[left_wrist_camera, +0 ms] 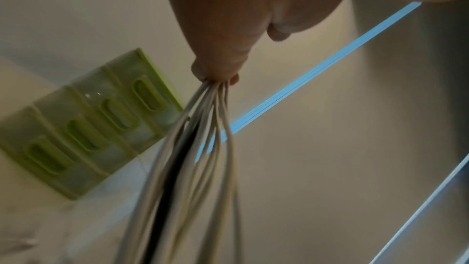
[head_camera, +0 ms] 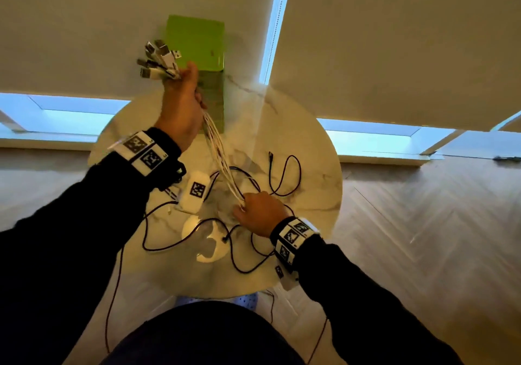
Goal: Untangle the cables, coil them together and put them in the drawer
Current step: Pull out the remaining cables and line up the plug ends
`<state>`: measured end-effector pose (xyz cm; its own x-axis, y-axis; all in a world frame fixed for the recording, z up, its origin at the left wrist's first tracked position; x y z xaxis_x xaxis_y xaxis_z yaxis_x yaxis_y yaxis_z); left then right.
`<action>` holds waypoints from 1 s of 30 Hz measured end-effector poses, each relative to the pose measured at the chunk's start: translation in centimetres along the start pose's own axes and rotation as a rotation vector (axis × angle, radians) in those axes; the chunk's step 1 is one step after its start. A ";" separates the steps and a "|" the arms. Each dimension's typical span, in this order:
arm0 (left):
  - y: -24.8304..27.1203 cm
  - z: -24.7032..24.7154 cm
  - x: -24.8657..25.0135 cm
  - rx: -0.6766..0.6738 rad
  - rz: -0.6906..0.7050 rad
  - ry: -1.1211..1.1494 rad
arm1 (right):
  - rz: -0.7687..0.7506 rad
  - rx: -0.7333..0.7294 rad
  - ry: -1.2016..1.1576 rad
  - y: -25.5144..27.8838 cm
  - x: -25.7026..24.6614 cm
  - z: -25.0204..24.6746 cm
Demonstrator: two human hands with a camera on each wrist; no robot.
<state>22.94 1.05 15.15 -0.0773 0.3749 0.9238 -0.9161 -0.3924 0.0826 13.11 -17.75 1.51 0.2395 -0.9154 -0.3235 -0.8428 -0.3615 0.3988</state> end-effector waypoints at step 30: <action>6.0 -18.1 -4.0 0.112 -0.198 -0.009 | -0.375 -0.297 0.358 -16.1 -13.0 8.3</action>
<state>10.63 12.41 5.15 0.1034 0.4468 0.8886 -0.8637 -0.4027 0.3030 19.58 1.45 -7.89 0.6859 -0.6996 -0.2002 -0.5104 -0.6586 0.5530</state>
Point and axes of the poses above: each hand's wrist, its own y-axis away from the middle knuckle, its own z-axis out of the palm, x = y × z, the point moved 9 cm from there along -y, towards the middle knuckle, and after that the axes turned 1 degree about z, right-handed, at the moved point
